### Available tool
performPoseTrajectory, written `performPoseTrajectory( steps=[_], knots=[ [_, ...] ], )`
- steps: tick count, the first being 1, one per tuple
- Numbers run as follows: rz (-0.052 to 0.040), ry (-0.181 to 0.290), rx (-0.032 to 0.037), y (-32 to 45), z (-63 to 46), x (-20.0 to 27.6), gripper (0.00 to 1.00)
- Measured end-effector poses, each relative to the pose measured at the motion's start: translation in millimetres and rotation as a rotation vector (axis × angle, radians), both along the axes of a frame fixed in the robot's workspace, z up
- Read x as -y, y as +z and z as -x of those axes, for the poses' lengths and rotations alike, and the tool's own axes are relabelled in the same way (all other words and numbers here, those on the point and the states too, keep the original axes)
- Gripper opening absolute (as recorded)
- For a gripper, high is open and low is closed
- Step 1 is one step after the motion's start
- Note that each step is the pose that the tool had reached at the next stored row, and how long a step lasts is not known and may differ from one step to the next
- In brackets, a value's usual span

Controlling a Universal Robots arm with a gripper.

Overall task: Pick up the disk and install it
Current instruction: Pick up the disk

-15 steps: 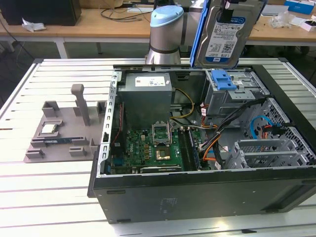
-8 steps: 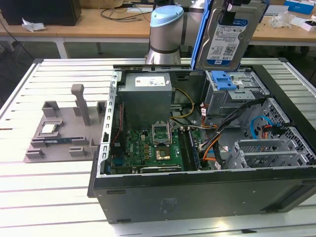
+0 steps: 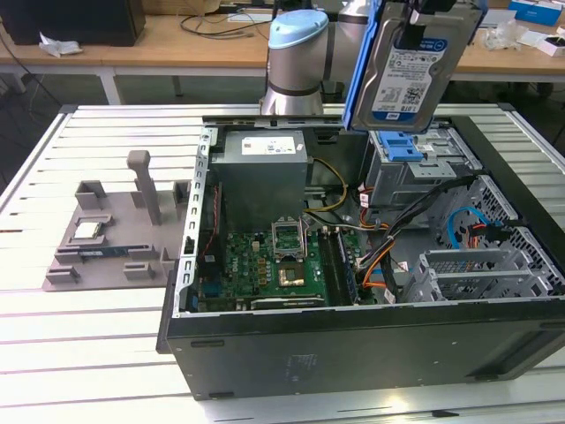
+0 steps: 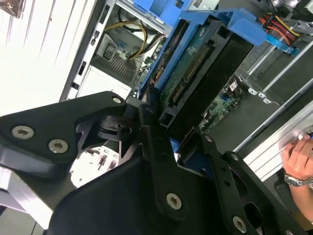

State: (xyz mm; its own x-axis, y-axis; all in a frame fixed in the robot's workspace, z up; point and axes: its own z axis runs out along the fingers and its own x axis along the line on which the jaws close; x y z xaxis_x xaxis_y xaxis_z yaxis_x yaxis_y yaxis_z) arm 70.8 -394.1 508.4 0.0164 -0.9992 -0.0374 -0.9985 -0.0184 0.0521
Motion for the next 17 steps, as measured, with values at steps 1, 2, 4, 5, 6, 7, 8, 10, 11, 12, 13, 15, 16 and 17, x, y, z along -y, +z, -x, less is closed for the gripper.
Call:
performPoseTrajectory(
  steps=[1, 2, 4, 5, 6, 7, 8, 10, 11, 12, 13, 15, 16, 17],
  knots=[
    [0.0000, 0.000, 0.0000, 0.0, 0.0, 1.0, 0.37],
    [-0.0001, 0.000, 0.0000, -0.1, 0.0, 2.3, 0.37],
    [0.0000, 0.000, 0.0000, -0.1, -0.1, 4.7, 0.37],
    [0.0001, 0.000, 0.0000, 0.0, -0.1, 6.1, 0.37],
    [0.0000, 0.000, 0.0000, -0.1, -0.1, 7.3, 0.37],
    [-0.0001, 0.000, 0.0000, -0.1, -0.2, 9.1, 0.37],
    [0.0000, 0.000, 0.0000, -0.1, -0.2, 10.2, 0.37],
    [-0.0001, 0.000, 0.0000, -0.2, -0.3, 14.6, 0.37],
    [0.0000, 0.000, 0.0000, -0.2, -0.3, 16.9, 0.37],
    [0.0000, 0.000, 0.0000, -0.2, -0.3, 19.0, 0.37],
    [-0.0002, 0.000, 0.0000, -0.3, -0.4, 20.1, 0.37],
    [0.0000, 0.000, 0.0000, -0.3, -0.4, 23.4, 0.37],
    [-0.0001, 0.000, 0.0000, -0.3, -0.4, 24.6, 0.37],
    [-0.0001, 0.000, 0.0000, -0.3, -0.4, 25.7, 0.37]
  ],
)
